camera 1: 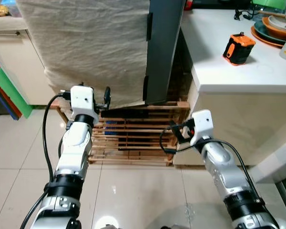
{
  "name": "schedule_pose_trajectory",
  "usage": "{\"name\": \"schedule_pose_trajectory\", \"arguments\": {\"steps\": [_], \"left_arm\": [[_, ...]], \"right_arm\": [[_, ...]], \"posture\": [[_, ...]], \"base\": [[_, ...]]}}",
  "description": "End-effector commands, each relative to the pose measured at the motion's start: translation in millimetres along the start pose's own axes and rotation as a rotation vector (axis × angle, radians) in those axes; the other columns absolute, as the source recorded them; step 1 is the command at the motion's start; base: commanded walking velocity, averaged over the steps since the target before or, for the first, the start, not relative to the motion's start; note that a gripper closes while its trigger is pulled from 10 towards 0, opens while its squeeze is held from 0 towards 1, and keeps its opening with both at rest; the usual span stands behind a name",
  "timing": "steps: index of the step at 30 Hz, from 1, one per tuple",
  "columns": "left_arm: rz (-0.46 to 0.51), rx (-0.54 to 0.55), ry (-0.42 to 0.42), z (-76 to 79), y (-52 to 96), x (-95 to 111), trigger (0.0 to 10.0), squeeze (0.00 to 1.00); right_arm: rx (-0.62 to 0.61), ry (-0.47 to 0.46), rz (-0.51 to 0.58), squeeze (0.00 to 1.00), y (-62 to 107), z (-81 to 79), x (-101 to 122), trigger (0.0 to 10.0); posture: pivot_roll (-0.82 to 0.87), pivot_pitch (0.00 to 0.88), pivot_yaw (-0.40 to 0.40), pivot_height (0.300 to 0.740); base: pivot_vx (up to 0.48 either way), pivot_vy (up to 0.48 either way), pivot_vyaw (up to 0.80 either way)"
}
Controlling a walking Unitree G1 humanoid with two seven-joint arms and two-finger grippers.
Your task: Restocking fridge
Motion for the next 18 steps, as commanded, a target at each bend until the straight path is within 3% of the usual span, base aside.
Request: {"name": "schedule_pose_trajectory", "arguments": {"steps": [1, 12, 18], "left_arm": [[-0.009, 0.003, 0.007, 5.0, -1.7, 3.6, 10.0, 0.0], [-0.036, 0.008, 0.017, 5.4, -1.9, 4.2, 10.0, 0.0], [-0.006, -0.018, -0.027, 5.4, -4.4, 12.7, 10.0, 0.0]], "right_arm": [[-0.038, -0.044, 0.033, 0.0, -5.5, 5.0, 7.1, 10.0], [-0.036, -0.038, 0.052, 0.0, -18.9, 0.9, 16.4, 10.0], [-0.038, -0.034, 0.083, 0.0, -20.8, -0.4, 20.6, 10.0]], "posture": [[-0.1, 0.027, -0.018, 0.74], [-0.08, 0.017, -0.025, 0.74], [-0.08, 0.021, -0.021, 0.74]], "base": [[0.45, 0.0, 0.0], [0.449, 0.0, 0.0], [0.45, 0.0, 0.0]]}}
Point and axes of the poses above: a point about 5 cm out from each wrist's last joint towards the gripper, its own y axis pointing back from the gripper into the wrist, its own x axis along the axis of the wrist's last joint, z = x × y, the point moved 1 cm from there along -y, pointing out of the wrist towards the gripper, and after that the axes turned 2 degrees about -y, right-handed, at the moved point
